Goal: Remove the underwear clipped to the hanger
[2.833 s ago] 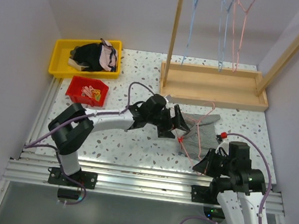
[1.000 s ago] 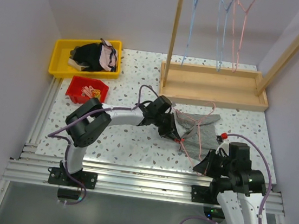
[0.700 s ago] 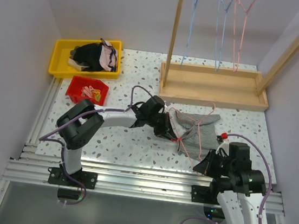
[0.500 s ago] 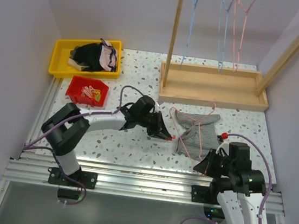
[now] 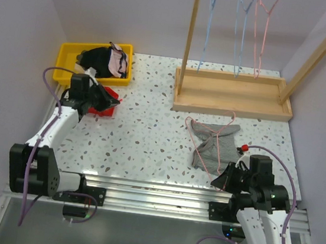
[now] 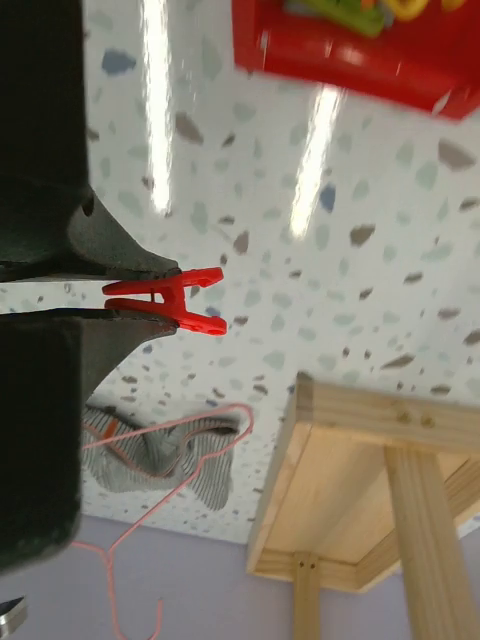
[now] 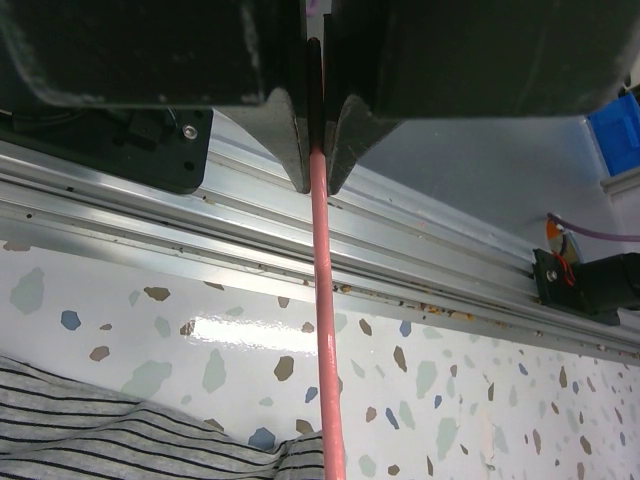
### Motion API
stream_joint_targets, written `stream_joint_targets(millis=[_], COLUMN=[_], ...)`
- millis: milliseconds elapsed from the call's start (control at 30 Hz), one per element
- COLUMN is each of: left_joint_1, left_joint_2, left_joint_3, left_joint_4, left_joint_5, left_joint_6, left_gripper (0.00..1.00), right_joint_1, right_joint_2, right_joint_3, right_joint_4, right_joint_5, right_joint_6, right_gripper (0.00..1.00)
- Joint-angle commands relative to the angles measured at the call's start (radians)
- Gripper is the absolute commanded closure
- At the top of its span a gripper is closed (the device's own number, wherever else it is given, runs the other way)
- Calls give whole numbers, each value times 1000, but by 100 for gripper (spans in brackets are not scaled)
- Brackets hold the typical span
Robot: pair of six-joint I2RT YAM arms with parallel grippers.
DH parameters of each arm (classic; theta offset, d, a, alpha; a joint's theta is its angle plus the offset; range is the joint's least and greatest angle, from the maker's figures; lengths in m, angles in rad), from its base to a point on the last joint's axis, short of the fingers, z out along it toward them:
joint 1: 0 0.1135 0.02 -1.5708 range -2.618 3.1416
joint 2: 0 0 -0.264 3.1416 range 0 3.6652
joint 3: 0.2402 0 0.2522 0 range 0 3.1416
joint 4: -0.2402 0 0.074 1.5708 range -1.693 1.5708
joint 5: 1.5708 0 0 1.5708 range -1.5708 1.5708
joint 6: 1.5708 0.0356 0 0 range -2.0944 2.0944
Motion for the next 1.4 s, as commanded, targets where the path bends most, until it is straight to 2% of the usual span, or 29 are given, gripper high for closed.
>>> stream_joint_targets(millis=[0, 167, 333, 367, 400, 433, 500, 533, 600, 633, 767, 833, 933, 967, 1033, 1067, 1200, 1300, 1367], left_joint_1=[142, 252, 302, 312, 315, 318, 323, 322, 323, 323, 323, 323, 325, 325, 325, 323, 322, 323, 323], left_joint_2=[74, 183, 262, 272, 289, 292, 287, 281, 264, 260, 244, 223, 174, 160, 125, 114, 42, 2, -21], left_joint_3=[23, 109, 149, 152, 153, 155, 150, 147, 143, 143, 161, 164, 164, 166, 173, 175, 152, 126, 110], left_joint_4=[-46, -60, -54, -52, -52, -52, -46, -42, -40, -41, -90, -104, -101, -100, -97, -95, -62, -28, -14], left_joint_5=[59, 56, 44, 52, 55, 59, 64, 59, 53, 53, 68, 82, 111, 134, 162, 195, 286, 366, 409], left_joint_6=[140, 189, 210, 212, 212, 213, 212, 212, 207, 207, 215, 220, 206, 200, 178, 171, 126, 115, 109], left_gripper=[100, 100, 100, 97, 89, 75, 52, 31, 13, 0, 0, 0, 0, 0, 0, 0, 0, 0, 0], right_joint_1=[-4, -3, -3, -4, -3, -3, -4, -4, -4, -3, -4, -4, -3, -3, -3, -3, -3, -3, -3], right_joint_2=[15, 2, 3, 5, 5, 3, -3, -9, -18, -32, -66, -66, -80, -80, -74, -69, -8, 67, 171], right_joint_3=[24, 33, 41, 44, 56, 65, 102, 116, 160, 179, 266, 336, 459, 491, 570, 590, 591, 575, 585], right_joint_4=[-16, -26, -28, -29, -34, -34, -36, -39, -40, -37, -57, -127, -227, -261, -322, -339, -300, -150, -9], right_joint_5=[12, 1, -2, -3, -9, -16, -25, -29, -34, -33, 35, 111, 364, 521, 636, 743, 799, 778, 770], right_joint_6=[4, 5, 5, 2, 1, -6, -7, -10, -9, 5, 54, 57, 100, 120, 155, 172, 154, 98, 70], right_gripper=[100, 100, 100, 100, 100, 100, 100, 100, 100, 100, 100, 100, 100, 100, 100, 100, 100, 100, 100])
